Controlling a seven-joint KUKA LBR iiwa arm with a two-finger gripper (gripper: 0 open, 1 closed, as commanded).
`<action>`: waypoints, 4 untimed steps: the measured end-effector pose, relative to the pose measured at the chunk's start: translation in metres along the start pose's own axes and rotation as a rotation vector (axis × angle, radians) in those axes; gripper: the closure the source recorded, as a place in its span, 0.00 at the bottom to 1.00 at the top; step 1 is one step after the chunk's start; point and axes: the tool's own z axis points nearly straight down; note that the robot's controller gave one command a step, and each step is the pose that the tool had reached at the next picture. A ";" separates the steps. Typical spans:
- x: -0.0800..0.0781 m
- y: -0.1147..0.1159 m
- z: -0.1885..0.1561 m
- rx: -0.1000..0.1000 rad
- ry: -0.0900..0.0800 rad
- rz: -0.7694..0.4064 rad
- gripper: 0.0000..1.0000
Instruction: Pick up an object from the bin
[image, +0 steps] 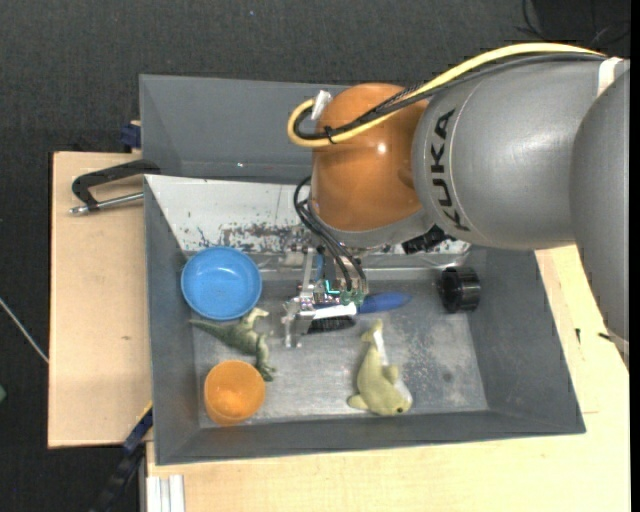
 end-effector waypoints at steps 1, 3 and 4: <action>-0.033 -0.066 0.114 -0.003 -0.014 -0.103 0.00; -0.035 -0.062 0.109 -0.001 -0.009 -0.103 0.00; -0.035 -0.062 0.108 -0.001 -0.007 -0.102 0.00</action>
Offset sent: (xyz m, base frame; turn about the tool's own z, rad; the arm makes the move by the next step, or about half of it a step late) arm 0.0301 -0.0655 -0.1150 -0.1060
